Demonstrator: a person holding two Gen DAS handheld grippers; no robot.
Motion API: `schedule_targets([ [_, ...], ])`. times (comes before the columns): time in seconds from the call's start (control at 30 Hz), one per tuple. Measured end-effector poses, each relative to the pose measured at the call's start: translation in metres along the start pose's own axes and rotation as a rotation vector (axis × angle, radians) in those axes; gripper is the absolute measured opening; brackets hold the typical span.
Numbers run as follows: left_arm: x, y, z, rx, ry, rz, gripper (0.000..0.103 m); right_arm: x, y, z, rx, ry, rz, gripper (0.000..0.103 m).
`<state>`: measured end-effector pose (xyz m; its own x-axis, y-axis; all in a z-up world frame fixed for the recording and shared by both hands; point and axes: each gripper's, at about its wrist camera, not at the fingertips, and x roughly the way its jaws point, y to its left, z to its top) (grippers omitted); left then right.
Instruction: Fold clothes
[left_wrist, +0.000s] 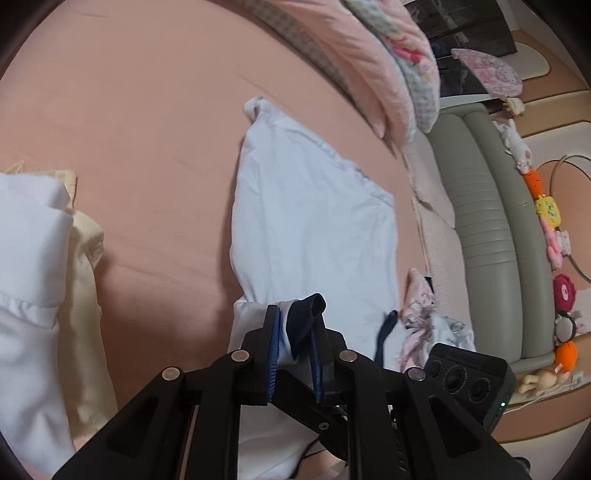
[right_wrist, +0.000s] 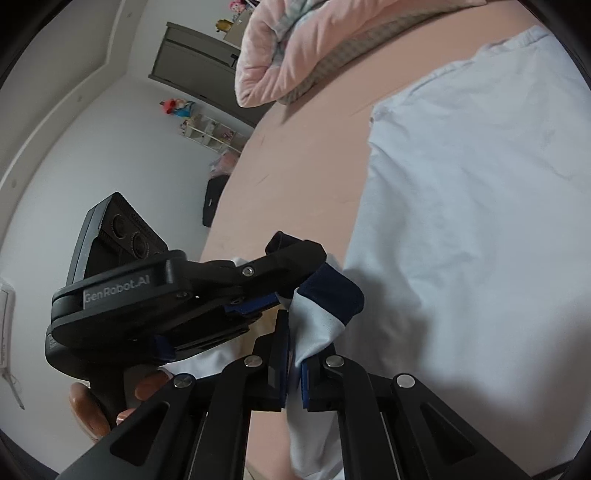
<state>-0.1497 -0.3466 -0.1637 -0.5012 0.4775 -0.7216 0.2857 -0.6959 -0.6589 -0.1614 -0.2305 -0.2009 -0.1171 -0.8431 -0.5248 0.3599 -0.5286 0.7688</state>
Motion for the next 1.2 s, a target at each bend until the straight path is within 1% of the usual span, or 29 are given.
schedule_targets([
  [0.13,-0.013,-0.014,-0.002,0.029,-0.016,0.017,0.013,-0.009,0.01,-0.001,0.008,-0.012,0.055,0.003],
  [0.27,-0.023,-0.026,-0.007,0.044,-0.027,0.004,0.013,-0.017,0.02,-0.002,0.017,-0.022,0.11,0.003],
  [0.4,-0.032,-0.032,-0.011,0.052,-0.043,0.023,0.013,-0.018,0.029,-0.001,0.018,-0.013,0.137,0.003],
  [0.57,-0.037,-0.022,-0.013,0.012,-0.052,0.019,0.013,-0.018,0.034,-0.002,0.001,0.008,0.115,0.003],
  [0.7,-0.034,-0.016,-0.011,-0.009,-0.059,0.035,0.013,-0.025,0.026,-0.001,0.025,-0.008,0.105,0.003],
  [0.93,-0.009,-0.009,-0.008,-0.021,-0.022,0.043,0.013,-0.041,-0.007,-0.003,0.096,-0.041,0.059,0.003],
  [1.07,0.007,-0.006,-0.009,-0.031,0.004,0.041,0.013,-0.044,-0.029,-0.003,0.131,-0.043,0.018,0.003],
  [1.2,0.02,-0.007,-0.007,-0.032,0.02,0.045,0.013,-0.047,-0.042,-0.003,0.152,-0.044,-0.002,0.003],
])
